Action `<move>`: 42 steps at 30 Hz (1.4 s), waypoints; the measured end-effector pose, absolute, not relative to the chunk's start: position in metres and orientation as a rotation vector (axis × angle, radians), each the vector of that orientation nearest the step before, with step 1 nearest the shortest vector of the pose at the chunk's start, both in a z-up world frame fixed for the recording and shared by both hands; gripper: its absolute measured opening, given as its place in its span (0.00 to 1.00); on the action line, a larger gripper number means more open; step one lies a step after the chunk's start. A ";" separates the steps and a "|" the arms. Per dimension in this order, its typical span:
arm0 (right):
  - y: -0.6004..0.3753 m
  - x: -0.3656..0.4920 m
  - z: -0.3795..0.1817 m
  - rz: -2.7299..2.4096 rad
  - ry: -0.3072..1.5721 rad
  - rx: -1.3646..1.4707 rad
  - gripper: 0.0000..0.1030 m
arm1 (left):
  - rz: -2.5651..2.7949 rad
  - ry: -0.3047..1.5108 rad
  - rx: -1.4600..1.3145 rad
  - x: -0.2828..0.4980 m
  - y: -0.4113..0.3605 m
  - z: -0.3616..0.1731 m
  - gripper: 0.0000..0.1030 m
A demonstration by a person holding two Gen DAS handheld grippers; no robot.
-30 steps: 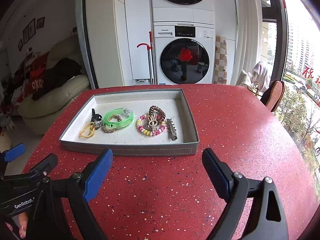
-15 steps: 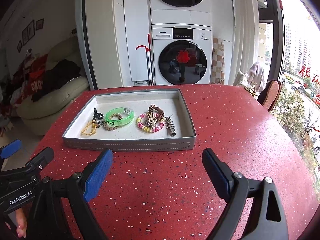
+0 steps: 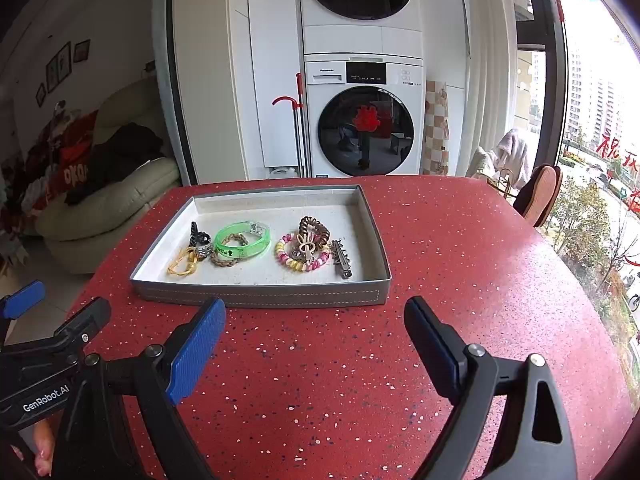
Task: Organize jewelry
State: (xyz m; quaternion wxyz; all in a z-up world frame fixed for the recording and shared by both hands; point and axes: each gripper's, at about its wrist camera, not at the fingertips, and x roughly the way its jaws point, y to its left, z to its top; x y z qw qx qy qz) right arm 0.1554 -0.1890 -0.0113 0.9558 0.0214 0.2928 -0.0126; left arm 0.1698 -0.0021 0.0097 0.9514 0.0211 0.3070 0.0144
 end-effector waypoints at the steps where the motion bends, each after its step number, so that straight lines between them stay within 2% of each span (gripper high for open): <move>1: -0.189 0.155 -0.010 -0.026 0.593 0.043 0.90 | 0.030 0.624 0.043 0.170 -0.002 0.010 1.00; 42: -0.188 0.155 -0.007 -0.023 0.591 0.044 0.90 | 0.029 0.628 0.042 0.167 -0.001 0.006 1.00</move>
